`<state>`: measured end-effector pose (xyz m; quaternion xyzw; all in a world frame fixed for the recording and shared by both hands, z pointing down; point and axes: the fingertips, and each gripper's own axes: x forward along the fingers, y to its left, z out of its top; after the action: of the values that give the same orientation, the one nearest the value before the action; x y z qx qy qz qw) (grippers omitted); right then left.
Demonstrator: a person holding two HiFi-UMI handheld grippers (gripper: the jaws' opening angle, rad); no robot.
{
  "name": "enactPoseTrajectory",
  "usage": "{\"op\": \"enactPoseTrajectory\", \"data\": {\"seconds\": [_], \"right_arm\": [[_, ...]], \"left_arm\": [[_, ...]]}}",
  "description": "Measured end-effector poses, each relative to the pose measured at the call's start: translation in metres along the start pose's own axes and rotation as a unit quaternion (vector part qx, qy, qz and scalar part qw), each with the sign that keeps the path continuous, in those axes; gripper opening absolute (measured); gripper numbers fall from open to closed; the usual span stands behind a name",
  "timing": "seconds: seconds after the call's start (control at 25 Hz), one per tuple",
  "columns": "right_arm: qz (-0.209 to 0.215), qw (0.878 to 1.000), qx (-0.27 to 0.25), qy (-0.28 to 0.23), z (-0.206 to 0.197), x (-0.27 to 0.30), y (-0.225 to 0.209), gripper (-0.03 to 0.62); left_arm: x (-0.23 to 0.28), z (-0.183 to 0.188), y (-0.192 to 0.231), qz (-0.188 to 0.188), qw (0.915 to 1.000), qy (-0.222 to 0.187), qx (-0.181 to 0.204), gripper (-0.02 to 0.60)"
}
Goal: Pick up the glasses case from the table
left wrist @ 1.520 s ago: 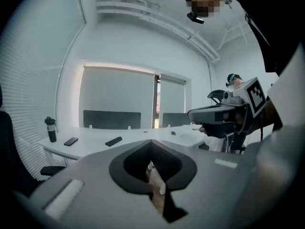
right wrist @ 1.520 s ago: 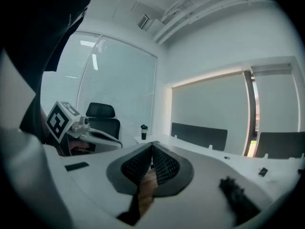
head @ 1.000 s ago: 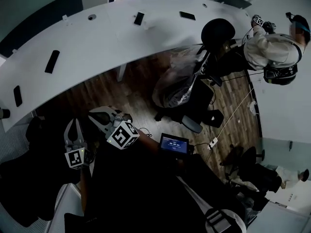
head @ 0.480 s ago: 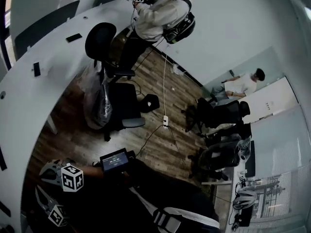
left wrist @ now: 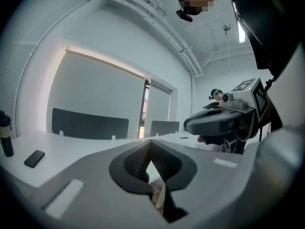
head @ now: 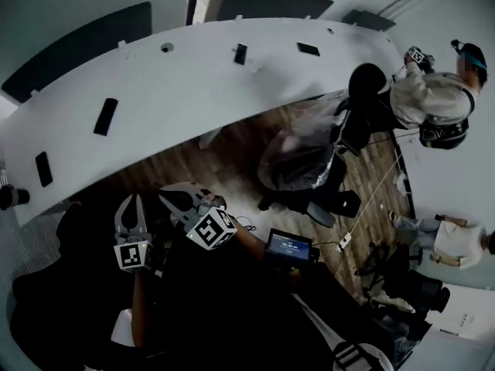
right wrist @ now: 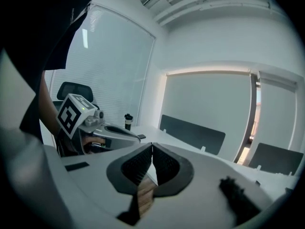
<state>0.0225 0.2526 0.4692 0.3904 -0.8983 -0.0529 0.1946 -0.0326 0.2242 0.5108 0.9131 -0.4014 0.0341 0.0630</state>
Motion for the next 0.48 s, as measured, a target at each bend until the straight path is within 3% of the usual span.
{"op": "enactPoseTrajectory", "data": {"seconds": [0.08,0.24,0.48], "right_arm": [[0.027,1.0,-0.002,-0.007,0.01,0.014,0.003,0.008],[0.04,0.998,0.032,-0.023,0.007,0.038,-0.015,0.008],[0.086,0.994,0.045,-0.043,0.003,0.072,-0.043,0.008]], "left_arm": [[-0.012,-0.001,0.018,0.027,0.9996,-0.003,0.006,0.008],[-0.005,-0.005,0.033,0.054,0.9979,0.035,-0.013,0.008],[0.007,0.0,0.051,0.104,0.9937,0.042,0.008,0.009]]}}
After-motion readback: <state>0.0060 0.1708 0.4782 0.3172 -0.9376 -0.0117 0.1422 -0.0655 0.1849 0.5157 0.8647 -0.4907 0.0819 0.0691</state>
